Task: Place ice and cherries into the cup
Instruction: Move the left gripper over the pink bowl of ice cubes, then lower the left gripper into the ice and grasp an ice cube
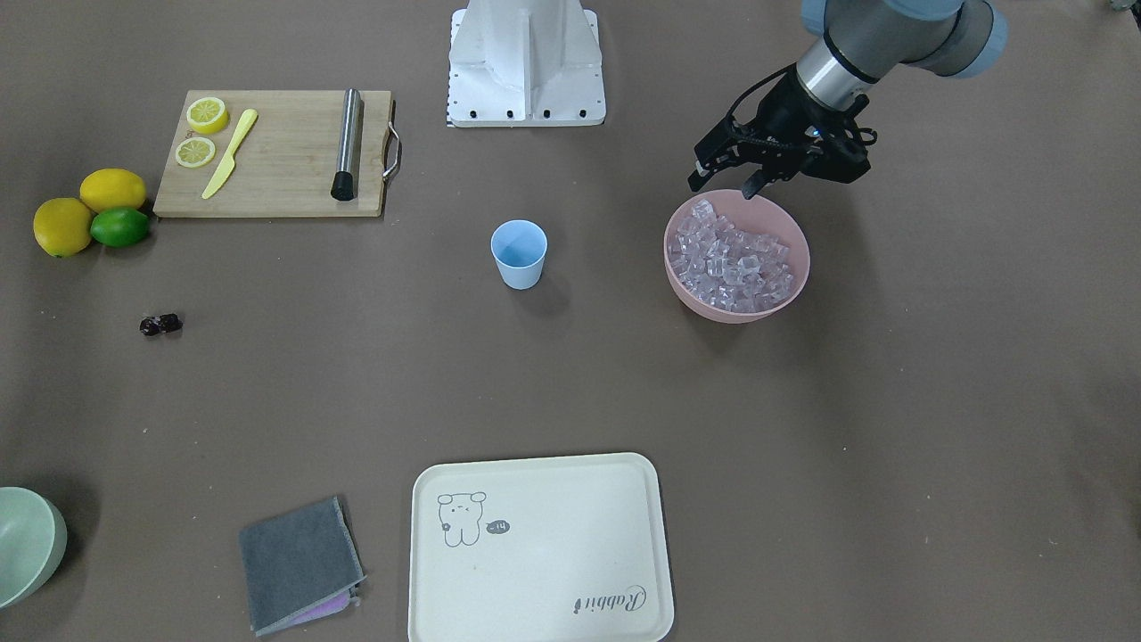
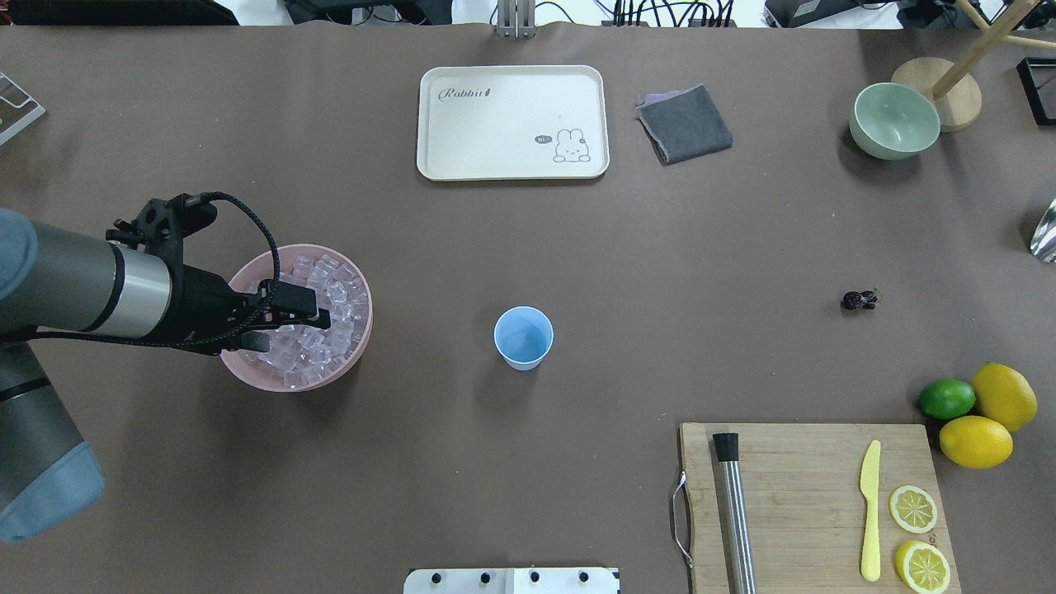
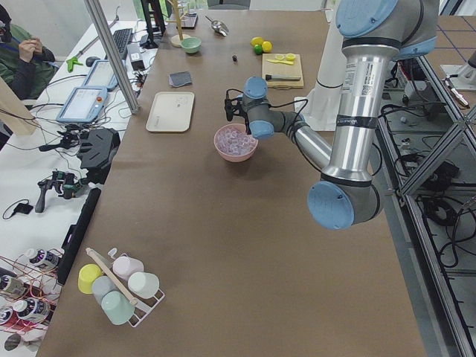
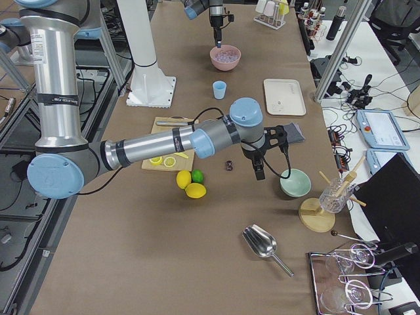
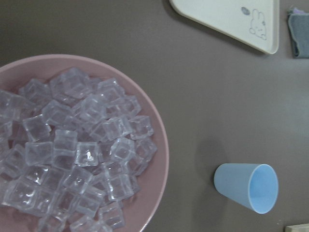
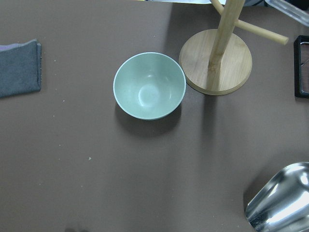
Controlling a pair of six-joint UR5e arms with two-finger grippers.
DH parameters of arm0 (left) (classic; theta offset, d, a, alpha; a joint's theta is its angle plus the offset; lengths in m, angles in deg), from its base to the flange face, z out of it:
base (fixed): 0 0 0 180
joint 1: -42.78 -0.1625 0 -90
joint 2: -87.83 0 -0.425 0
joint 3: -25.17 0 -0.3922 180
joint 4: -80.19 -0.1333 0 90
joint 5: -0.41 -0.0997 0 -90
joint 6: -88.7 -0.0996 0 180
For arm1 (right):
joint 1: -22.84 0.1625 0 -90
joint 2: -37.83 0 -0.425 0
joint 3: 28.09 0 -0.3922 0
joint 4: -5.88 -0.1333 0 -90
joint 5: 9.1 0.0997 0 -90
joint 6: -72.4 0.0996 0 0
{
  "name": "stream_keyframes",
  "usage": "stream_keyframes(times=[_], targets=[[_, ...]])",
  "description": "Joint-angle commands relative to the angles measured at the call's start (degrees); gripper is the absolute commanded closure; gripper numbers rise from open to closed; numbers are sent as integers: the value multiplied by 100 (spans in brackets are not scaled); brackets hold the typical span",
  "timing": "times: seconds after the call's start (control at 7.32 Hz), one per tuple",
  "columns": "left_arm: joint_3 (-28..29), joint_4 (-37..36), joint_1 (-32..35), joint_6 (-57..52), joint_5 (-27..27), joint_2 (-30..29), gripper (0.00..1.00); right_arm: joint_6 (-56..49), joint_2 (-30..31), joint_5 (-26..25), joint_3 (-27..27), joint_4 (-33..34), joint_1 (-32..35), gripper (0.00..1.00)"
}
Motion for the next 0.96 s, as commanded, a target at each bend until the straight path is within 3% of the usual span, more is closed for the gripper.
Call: stream_keyframes(times=[0.0,0.14,0.82], targets=[[50,-746,-784,-222,-1355,-300,2,-6,0,0,4,0,0,0],[-36,-1019,-752,-223,-1361,-398,7,-6,0,0,4,0,0,0],[7,-1040,-638,-267,-1326,-57,22,3,0,0,13,0,-18,0]])
